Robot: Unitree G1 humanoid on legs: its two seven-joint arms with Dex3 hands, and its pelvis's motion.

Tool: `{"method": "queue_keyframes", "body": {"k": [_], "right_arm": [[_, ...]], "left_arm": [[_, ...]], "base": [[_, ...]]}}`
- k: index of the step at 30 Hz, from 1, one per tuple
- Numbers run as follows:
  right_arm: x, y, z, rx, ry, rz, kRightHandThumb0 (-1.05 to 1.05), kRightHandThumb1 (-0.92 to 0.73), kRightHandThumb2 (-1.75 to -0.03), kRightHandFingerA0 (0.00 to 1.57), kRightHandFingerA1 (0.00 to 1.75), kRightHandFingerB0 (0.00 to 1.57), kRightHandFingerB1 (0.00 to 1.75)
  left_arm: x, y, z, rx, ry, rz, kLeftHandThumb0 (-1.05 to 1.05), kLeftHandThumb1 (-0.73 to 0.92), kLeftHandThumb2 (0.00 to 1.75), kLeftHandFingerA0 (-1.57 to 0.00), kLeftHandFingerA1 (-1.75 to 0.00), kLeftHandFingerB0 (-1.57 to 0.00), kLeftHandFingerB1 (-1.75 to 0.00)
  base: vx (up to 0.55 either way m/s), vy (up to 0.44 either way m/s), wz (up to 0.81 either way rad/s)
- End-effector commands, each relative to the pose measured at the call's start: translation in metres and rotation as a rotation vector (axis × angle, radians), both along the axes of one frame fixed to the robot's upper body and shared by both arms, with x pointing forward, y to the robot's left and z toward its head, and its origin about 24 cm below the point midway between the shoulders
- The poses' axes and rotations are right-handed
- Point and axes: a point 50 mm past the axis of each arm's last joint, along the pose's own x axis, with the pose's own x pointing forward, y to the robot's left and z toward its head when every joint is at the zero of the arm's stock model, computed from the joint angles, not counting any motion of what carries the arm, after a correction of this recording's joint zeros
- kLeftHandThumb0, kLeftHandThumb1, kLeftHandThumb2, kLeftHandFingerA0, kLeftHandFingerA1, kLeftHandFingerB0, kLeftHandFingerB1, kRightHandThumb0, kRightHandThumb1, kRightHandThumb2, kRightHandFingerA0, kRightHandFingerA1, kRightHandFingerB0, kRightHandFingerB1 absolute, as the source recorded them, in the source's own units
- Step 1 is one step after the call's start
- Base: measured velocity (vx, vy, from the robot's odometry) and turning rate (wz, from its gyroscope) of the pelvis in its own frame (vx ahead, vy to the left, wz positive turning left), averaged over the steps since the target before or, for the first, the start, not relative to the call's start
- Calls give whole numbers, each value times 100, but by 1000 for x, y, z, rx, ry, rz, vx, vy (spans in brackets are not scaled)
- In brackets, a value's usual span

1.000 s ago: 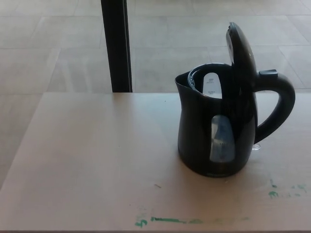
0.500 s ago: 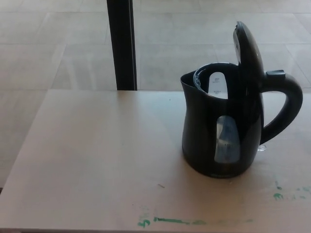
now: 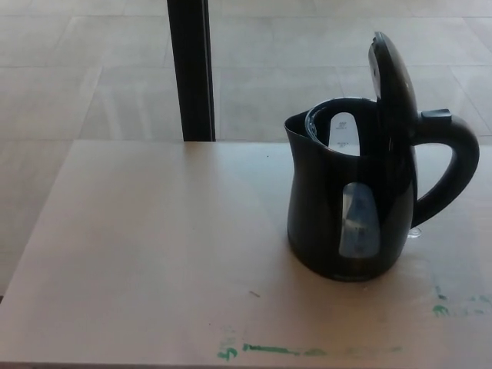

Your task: The robot uses its right hand to push down on the lid of a kettle kept in the middle of the desk to close it

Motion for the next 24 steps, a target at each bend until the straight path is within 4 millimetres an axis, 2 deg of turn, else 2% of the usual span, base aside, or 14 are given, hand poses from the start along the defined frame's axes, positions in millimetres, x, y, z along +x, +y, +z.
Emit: {"method": "queue_keyframes", "body": {"k": [1,4,7,8,9,11,13,14,15,17,18,21,23,24], "right_arm": [[12,23,-3,-212,84,31,-80,-71,-62,28,40,24,29],[21,34,-5,-221,104,55,-71,-65,-60,23,46,28,30],[26,41,-3,-299,112,60,-73,-67,-61,24,45,25,29],[28,45,-2,-314,118,63,-76,-67,-62,25,43,26,29],[31,48,-2,-331,118,73,-76,-67,-62,25,43,25,29],[34,50,-1,-359,107,80,-75,-67,-62,26,44,26,29],[38,56,1,-401,115,76,-75,-68,-61,27,42,27,30],[40,59,1,-421,123,84,-74,-67,-61,25,42,27,29],[41,60,1,-443,119,80,-74,-67,-61,27,42,29,30],[43,62,1,-448,121,78,-73,-65,-60,28,41,29,30],[44,64,2,-449,120,81,-74,-64,-60,27,41,30,30],[50,72,9,-499,98,87,-77,-65,-61,30,43,30,30],[51,73,9,-505,97,93,-78,-65,-61,30,43,29,30],[53,76,10,-522,97,100,-78,-66,-61,30,43,29,30]], "left_arm": [[-4,6,4,-2,-8,38,-83,62,72,-39,-50,-33,-41],[-3,6,4,12,5,22,-78,75,63,-43,-47,-39,-38],[-4,6,4,17,8,-4,-79,74,63,-42,-47,-38,-37],[-5,7,5,18,14,1,-85,64,73,-38,-46,-30,-39],[-5,7,5,23,18,0,-81,73,60,-42,-43,-34,-35],[-5,7,5,29,17,-2,-84,64,71,-38,-47,-31,-39],[-6,8,4,20,18,25,-79,71,62,-45,-50,-39,-38],[-8,8,4,19,18,33,-83,60,72,-43,-53,-36,-42],[-9,8,5,11,13,33,-77,72,62,-43,-51,-38,-38],[-9,8,5,12,17,34,-81,61,72,-42,-55,-35,-43],[-11,9,5,9,19,49,-77,71,62,-44,-50,-38,-38],[-13,10,6,26,32,3,-78,74,62,-43,-49,-37,-37],[-14,10,6,23,29,-3,-85,63,73,-37,-50,-30,-40],[-14,10,7,18,26,-4,-79,73,63,-41,-47,-35,-37]], "base": [[0,0,0],[0,0,0],[0,0,0],[0,0,0],[0,0,0],[0,0,0],[0,0,0],[0,0,0],[0,0,0],[0,0,0],[0,0,0],[0,0,0],[0,0,0],[0,0,0]]}}
